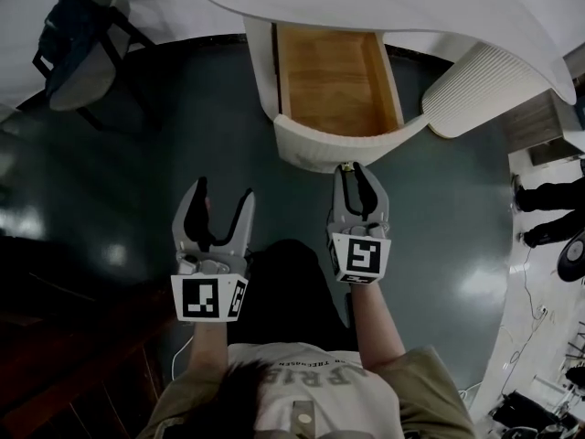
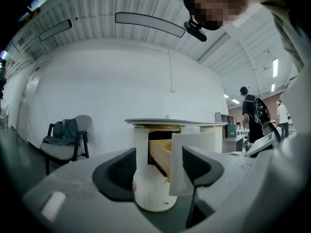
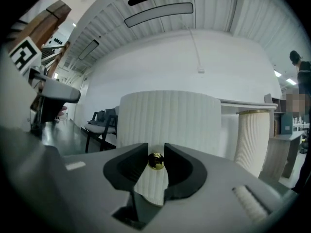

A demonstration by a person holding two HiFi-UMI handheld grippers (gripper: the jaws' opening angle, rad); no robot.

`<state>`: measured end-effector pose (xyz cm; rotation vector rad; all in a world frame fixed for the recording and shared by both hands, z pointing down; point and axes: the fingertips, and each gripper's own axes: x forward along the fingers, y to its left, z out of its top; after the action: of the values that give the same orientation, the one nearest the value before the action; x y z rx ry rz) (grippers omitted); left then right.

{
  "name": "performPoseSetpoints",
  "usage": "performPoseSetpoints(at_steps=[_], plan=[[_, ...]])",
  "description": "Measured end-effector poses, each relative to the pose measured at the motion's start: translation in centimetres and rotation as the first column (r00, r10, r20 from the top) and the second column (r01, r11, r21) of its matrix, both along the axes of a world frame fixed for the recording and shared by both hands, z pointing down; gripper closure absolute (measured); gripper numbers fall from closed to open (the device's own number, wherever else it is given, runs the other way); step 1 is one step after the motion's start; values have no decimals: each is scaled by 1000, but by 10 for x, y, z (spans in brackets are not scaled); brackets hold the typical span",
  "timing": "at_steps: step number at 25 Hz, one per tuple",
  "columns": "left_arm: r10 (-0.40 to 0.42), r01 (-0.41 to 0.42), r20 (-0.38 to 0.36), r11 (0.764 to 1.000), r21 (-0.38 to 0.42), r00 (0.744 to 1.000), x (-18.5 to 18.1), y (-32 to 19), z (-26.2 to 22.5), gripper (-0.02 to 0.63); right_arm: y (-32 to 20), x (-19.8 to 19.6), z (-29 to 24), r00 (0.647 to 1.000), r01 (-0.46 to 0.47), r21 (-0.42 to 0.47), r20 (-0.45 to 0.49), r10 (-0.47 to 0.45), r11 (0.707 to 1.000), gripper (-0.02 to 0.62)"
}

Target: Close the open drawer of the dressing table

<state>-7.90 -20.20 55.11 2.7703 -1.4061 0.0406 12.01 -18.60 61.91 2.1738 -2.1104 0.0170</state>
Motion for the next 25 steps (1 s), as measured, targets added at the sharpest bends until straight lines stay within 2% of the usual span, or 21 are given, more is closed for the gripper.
performPoseSetpoints(at_steps=[4,8,25], plan=[[-5,5,-28,1000,-1,1000,-2,-2,13,293,2,0,1,999,10,37,30,-11,999,489],[-33,32,-50,999,-15,998,-7,2,21,293,1,1,2,998,32,39,56,-34,999,489],[-22,22,13,1000,-3,1000,-8,12,37,293,-16,2,1,998,44,12,49,-45,999,491]])
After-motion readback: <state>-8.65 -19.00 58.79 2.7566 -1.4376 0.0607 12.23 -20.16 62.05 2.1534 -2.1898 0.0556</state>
